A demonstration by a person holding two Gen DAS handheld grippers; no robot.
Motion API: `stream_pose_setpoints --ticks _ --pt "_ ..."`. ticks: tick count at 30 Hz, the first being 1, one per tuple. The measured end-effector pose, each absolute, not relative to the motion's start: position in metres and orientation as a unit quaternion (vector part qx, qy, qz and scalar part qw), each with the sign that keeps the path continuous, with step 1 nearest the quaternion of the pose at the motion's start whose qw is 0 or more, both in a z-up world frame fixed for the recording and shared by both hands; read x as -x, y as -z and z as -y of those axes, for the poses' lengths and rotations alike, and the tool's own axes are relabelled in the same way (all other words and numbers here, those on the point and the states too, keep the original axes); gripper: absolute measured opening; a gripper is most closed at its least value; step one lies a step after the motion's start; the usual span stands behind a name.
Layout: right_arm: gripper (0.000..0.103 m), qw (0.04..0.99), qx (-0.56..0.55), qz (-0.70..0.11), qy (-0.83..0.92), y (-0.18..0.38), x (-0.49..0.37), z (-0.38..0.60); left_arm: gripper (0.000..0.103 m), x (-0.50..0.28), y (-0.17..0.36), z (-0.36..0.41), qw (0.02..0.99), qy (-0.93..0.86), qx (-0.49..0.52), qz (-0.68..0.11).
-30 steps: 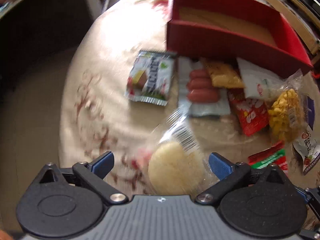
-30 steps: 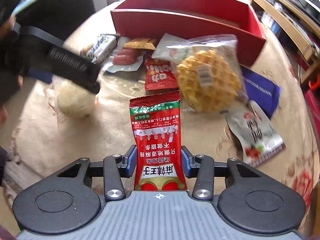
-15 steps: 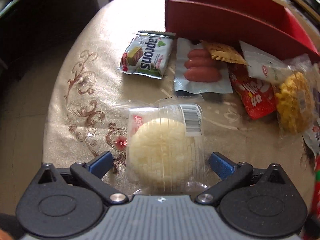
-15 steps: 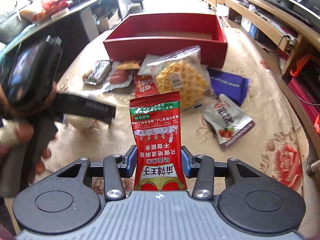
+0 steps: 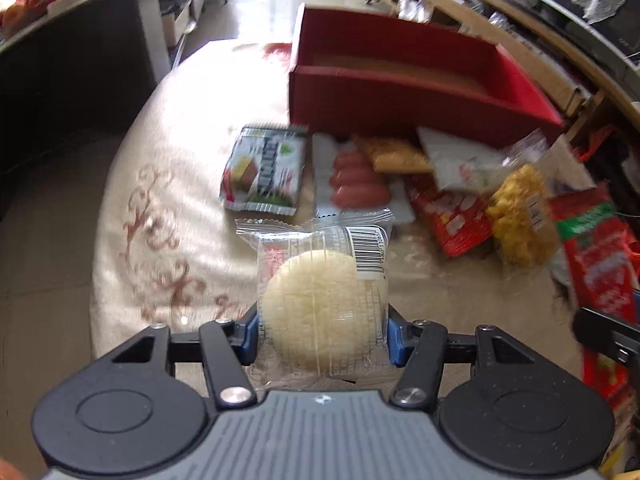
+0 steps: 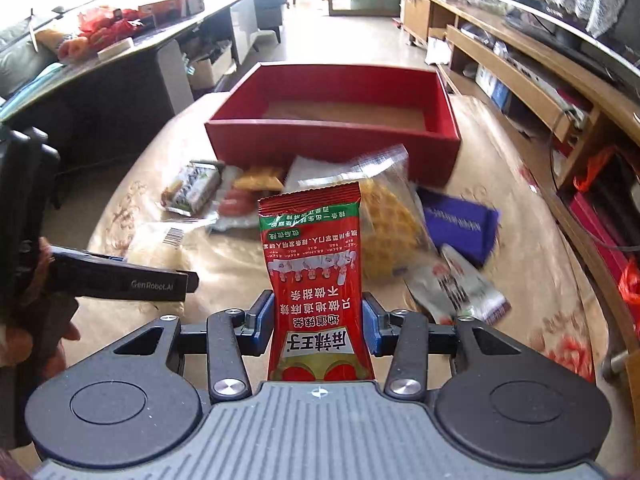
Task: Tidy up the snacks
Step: 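Grasp the round bun in clear wrap with the left gripper while the right gripper lifts the red packet, then lower the red packet into the red box and open the right gripper while the left carries the bun over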
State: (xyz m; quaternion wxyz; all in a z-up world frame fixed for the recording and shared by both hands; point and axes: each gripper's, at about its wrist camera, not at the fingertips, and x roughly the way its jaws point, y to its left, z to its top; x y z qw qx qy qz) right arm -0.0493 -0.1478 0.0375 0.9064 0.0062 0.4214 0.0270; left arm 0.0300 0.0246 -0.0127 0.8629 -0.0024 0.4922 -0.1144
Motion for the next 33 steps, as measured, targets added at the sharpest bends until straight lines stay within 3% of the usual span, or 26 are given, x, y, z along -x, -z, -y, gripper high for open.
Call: stream_pose_setpoints --ticks 11,19,33 --pt "0.051 0.932 -0.024 -0.361 -0.002 -0.071 -0.052 0.162 0.052 -0.117 -0.049 0.008 0.903 0.148 -0.020 -0.403" --pt "0.051 0.932 -0.017 -0.361 0.031 -0.051 -0.123 0.188 0.052 -0.193 -0.028 0.043 0.903 0.145 -0.034 -0.403" --pt "0.051 0.915 -0.011 -0.401 0.038 0.001 -0.168 0.194 0.053 -0.219 0.018 0.070 0.897 0.132 -0.087 -0.413"
